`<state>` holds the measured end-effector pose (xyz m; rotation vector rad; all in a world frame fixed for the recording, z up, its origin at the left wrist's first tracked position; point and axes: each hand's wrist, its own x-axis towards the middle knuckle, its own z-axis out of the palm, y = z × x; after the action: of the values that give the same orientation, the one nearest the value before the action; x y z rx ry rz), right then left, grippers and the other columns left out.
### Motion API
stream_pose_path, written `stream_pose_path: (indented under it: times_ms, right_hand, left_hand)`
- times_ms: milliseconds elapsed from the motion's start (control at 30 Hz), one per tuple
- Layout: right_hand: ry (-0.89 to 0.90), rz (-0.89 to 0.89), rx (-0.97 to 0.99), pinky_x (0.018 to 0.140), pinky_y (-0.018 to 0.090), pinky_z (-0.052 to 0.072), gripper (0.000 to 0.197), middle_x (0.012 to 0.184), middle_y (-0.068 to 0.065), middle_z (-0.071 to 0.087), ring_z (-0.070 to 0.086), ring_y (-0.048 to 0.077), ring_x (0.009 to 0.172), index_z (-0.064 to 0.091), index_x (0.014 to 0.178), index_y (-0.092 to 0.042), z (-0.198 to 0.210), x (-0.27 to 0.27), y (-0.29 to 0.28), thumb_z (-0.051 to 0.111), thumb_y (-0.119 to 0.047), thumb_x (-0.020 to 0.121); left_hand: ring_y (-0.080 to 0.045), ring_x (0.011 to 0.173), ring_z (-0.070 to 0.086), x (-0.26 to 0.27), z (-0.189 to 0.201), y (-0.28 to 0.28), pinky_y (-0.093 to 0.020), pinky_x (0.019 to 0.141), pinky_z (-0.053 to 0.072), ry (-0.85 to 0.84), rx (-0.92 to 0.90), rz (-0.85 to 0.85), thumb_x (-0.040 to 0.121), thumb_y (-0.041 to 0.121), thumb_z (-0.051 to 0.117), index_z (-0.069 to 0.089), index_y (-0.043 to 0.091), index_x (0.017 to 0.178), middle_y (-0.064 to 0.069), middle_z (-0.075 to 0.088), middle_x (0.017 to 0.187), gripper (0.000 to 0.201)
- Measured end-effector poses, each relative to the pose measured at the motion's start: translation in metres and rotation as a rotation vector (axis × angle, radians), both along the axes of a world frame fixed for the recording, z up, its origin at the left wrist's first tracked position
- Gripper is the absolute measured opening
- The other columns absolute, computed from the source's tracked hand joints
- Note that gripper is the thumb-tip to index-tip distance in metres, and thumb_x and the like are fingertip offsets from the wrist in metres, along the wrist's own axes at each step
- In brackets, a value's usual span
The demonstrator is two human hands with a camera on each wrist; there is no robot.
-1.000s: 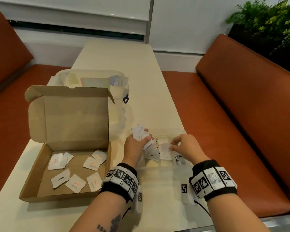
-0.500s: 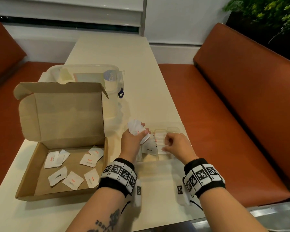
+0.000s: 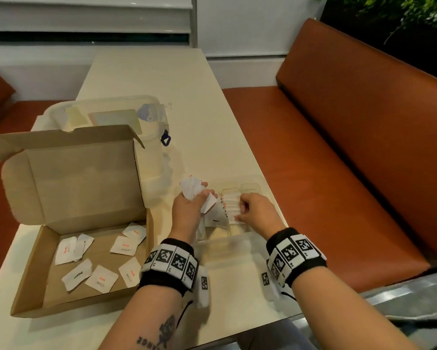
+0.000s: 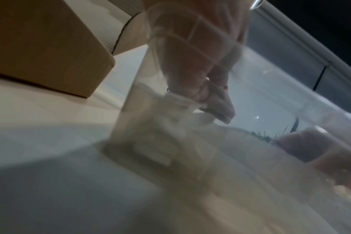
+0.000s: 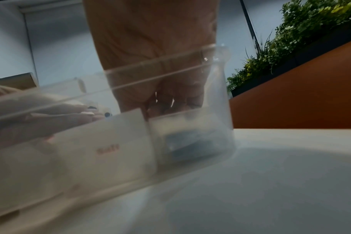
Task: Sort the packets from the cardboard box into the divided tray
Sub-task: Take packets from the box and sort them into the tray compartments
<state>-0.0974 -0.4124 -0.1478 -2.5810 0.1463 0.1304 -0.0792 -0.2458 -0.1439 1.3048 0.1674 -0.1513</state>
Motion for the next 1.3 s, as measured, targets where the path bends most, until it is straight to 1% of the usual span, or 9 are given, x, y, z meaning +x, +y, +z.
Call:
stream_pose_path:
  times_ms: [133,300,400,567,667,767,1000,1100,1300]
  right_hand:
    - [-0.088,-0.006,0.022,0.051,0.019,0.030,0.028,0.065,-0.010,0.048,0.046,0.011,0.062,0.048,0.067,-0.020,0.008,0.001,0.004,0.074,-0.019,0.076]
    - [-0.157,-0.058,0.423,0.057,0.013,0.041,0.021,0.071,-0.006,0.060,0.052,0.002,0.063,0.060,0.082,-0.020,0.023,0.004,0.032,0.073,-0.036,0.078]
    - [-0.022,-0.106,0.630,0.071,0.029,0.055,0.029,0.076,0.001,0.060,0.061,0.013,0.071,0.059,0.093,-0.013,0.025,0.007,0.045,0.079,-0.023,0.075]
    - [-0.016,-0.147,0.852,0.047,0.012,0.045,0.014,0.063,-0.004,0.061,0.059,-0.002,0.049,0.061,0.077,-0.010,0.023,0.006,0.043,0.074,-0.005,0.078]
    - [-0.029,-0.151,0.917,0.055,0.018,0.052,0.013,0.060,-0.007,0.064,0.063,0.006,0.056,0.061,0.074,-0.008,0.022,0.005,0.040,0.071,-0.002,0.079]
    - [-0.041,-0.212,0.971,0.065,0.031,0.058,0.012,0.070,0.008,0.065,0.065,0.018,0.060,0.059,0.079,-0.007,0.019,0.003,0.035,0.068,0.001,0.082]
    - [-0.113,-0.360,1.139,0.058,0.020,0.056,0.017,0.079,0.015,0.060,0.068,0.016,0.056,0.053,0.093,-0.007,0.011,-0.003,0.028,0.060,0.007,0.086]
    - [-0.097,-0.325,1.128,0.063,0.025,0.059,0.018,0.078,0.011,0.056,0.067,0.020,0.061,0.053,0.098,-0.007,0.013,-0.002,0.029,0.060,0.005,0.086]
    - [-0.140,-0.161,0.703,0.073,0.028,0.052,0.011,0.086,0.000,0.066,0.060,0.015,0.075,0.070,0.094,-0.019,0.019,0.005,0.026,0.068,-0.015,0.084]
  left_hand:
    - [-0.027,0.093,0.066,-0.001,0.000,0.001,-0.042,0.089,0.052,0.003,-0.023,-0.014,0.093,0.007,0.057,0.064,0.012,0.105,-0.015,0.070,0.097,0.015]
    - [-0.022,0.088,0.069,-0.002,0.002,-0.001,-0.034,0.072,0.058,0.039,-0.082,-0.034,0.094,0.009,0.056,0.063,0.010,0.107,-0.011,0.070,0.095,0.015]
    - [-0.013,0.077,0.072,-0.001,0.003,-0.001,-0.024,0.057,0.055,0.051,-0.105,-0.032,0.096,0.013,0.054,0.061,0.006,0.115,-0.010,0.069,0.094,0.022]
    - [-0.025,0.092,0.071,0.001,-0.001,-0.002,-0.029,0.065,0.058,0.074,-0.078,-0.028,0.095,0.029,0.054,0.057,0.003,0.117,-0.021,0.067,0.110,0.034]
    - [-0.026,0.091,0.069,0.002,-0.002,-0.001,-0.035,0.074,0.060,0.063,-0.096,-0.018,0.098,0.029,0.049,0.062,0.011,0.104,-0.018,0.067,0.105,0.023]
    - [-0.024,0.088,0.067,0.004,-0.003,0.000,-0.031,0.067,0.060,0.074,-0.115,0.009,0.098,0.026,0.048,0.060,0.015,0.102,-0.013,0.066,0.103,0.017]
    - [-0.019,0.089,0.070,0.003,-0.004,-0.001,-0.024,0.064,0.057,0.003,-0.118,-0.055,0.091,0.006,0.059,0.063,0.012,0.103,-0.007,0.068,0.097,0.014]
    - [-0.022,0.085,0.070,0.002,-0.005,0.000,-0.024,0.065,0.057,-0.021,-0.109,-0.055,0.087,-0.005,0.060,0.063,0.010,0.098,-0.010,0.068,0.093,0.019]
    - [-0.017,0.079,0.071,0.001,-0.005,0.000,-0.025,0.065,0.057,-0.029,-0.090,-0.062,0.087,-0.003,0.061,0.065,0.011,0.097,-0.007,0.067,0.089,0.018]
